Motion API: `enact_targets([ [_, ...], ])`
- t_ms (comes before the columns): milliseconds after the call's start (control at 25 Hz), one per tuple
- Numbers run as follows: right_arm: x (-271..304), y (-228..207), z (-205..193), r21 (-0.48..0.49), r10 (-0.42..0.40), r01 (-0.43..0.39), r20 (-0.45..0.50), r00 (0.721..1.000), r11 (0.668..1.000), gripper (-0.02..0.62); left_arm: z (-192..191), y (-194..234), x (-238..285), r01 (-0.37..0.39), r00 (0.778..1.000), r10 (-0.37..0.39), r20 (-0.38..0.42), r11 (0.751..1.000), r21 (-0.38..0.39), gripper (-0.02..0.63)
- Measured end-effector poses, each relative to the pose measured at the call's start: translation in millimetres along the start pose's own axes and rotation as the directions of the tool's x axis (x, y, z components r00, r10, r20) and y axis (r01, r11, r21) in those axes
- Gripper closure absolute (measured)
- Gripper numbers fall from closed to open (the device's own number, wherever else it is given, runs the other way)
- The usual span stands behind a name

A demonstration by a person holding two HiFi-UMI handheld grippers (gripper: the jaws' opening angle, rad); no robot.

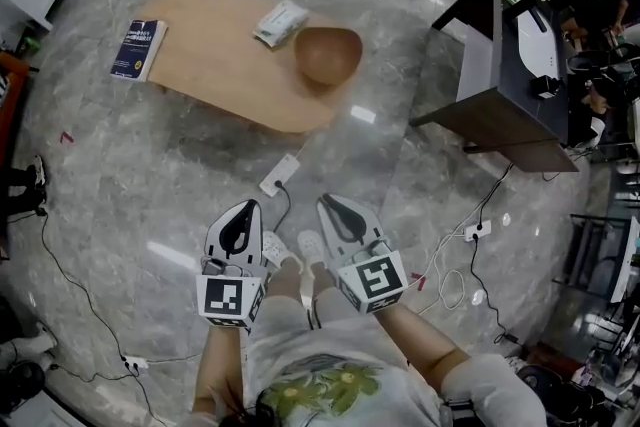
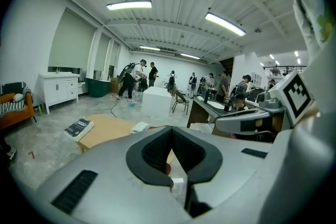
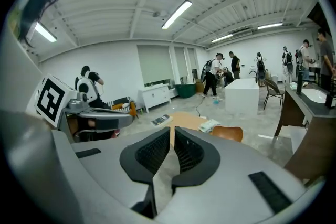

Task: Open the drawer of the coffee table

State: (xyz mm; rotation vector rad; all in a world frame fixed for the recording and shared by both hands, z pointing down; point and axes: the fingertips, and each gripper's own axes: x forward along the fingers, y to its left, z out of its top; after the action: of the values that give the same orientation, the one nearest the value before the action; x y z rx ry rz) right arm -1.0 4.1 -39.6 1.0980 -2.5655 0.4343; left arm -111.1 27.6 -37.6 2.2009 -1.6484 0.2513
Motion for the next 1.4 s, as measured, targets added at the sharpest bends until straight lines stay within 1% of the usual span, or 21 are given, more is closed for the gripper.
enact_targets([
  [160,14.5,-0.6,-10.1,0.014,-0.038,0.038,-0.005,0.999,0.999,0.572,-12.4,7.6,11.7,0.048,0.999,-0.048,-0.013,0.999,0.005,0.597],
  [320,27.6,1.0,-22.2,0.032,-0.056,0.056,-0.006,0.998,0.998,0.572,-31.6,9.9,23.6,0.102,0.994,-0.101,-0.042,0.995,0.020,0.597],
  [480,38.6,-1.0,-35.6,0.052,-0.061,0.061,-0.008,0.998,0.997,0.572,-48.0,14.5,34.7,0.115,0.992,-0.115,-0.052,0.993,0.014,0.597],
  [600,46.3,-5.2,-48.5,0.066,-0.059,0.060,-0.004,0.998,0.996,0.572,-62.9,16.9,43.6,0.112,0.992,-0.111,-0.056,0.994,0.008,0.597],
  [760,59.7,-12.8,-69.1,0.075,-0.034,0.034,0.008,0.999,0.997,0.574,-84.5,19.3,62.4,0.094,0.995,-0.094,-0.046,0.996,-0.004,0.597],
  [960,75.3,-30.6,-96.8,0.099,-0.009,0.006,0.036,0.999,0.995,0.572,-109.9,18.4,92.0,0.075,0.997,-0.074,-0.024,0.997,0.003,0.597],
  [1200,97.7,-71.1,-123.1,0.085,-0.026,0.019,0.086,0.996,0.996,0.572,-139.8,31.7,127.2,0.040,0.999,-0.040,0.006,0.999,0.007,0.597],
  [1400,118.7,-92.2,-145.7,0.079,-0.021,0.011,0.135,0.991,0.997,0.572,-165.0,41.5,152.3,0.034,0.999,-0.035,0.034,0.999,0.031,0.597],
])
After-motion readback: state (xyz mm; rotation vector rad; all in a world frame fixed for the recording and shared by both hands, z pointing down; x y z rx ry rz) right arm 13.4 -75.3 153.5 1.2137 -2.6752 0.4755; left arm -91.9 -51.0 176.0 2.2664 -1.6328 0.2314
